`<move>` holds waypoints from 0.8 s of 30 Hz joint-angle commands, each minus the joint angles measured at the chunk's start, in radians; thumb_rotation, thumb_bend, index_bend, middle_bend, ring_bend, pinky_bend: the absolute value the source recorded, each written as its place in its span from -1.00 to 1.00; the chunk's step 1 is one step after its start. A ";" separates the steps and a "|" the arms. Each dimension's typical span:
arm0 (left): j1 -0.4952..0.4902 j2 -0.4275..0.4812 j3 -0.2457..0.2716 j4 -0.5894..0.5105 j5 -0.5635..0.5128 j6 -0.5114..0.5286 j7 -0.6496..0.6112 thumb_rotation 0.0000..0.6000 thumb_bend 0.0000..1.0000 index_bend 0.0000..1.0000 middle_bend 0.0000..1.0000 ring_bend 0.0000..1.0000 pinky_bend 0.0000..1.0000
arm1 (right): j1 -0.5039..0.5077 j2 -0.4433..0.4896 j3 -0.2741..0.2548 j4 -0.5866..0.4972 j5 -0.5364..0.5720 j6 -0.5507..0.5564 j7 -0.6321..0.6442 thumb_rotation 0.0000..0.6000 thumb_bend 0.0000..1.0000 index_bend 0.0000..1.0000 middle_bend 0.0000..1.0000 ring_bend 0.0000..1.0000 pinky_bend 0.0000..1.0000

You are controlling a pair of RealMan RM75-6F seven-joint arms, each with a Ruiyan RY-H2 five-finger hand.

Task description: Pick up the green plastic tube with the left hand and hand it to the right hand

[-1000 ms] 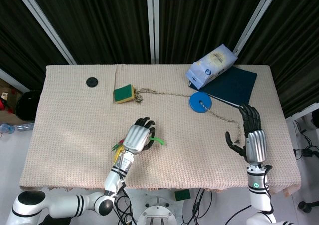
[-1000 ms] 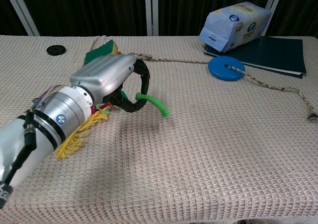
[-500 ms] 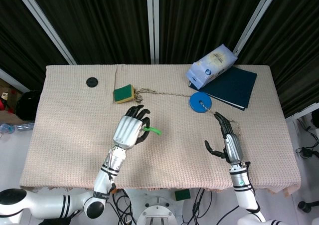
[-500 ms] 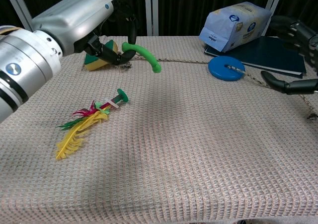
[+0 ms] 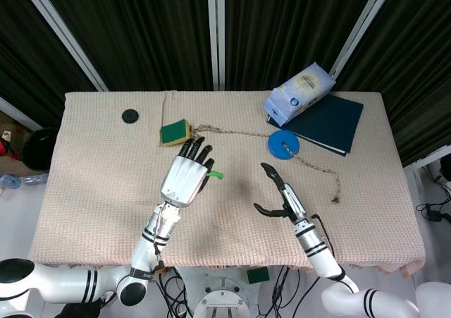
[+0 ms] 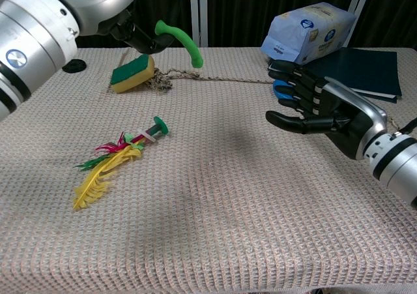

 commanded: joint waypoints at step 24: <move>-0.029 -0.028 0.030 0.029 -0.019 0.008 -0.013 1.00 -0.19 0.21 -0.38 -0.69 -0.57 | 0.181 -0.165 0.073 0.178 0.000 -0.046 0.243 1.00 -0.52 -0.33 -0.84 -1.00 -1.00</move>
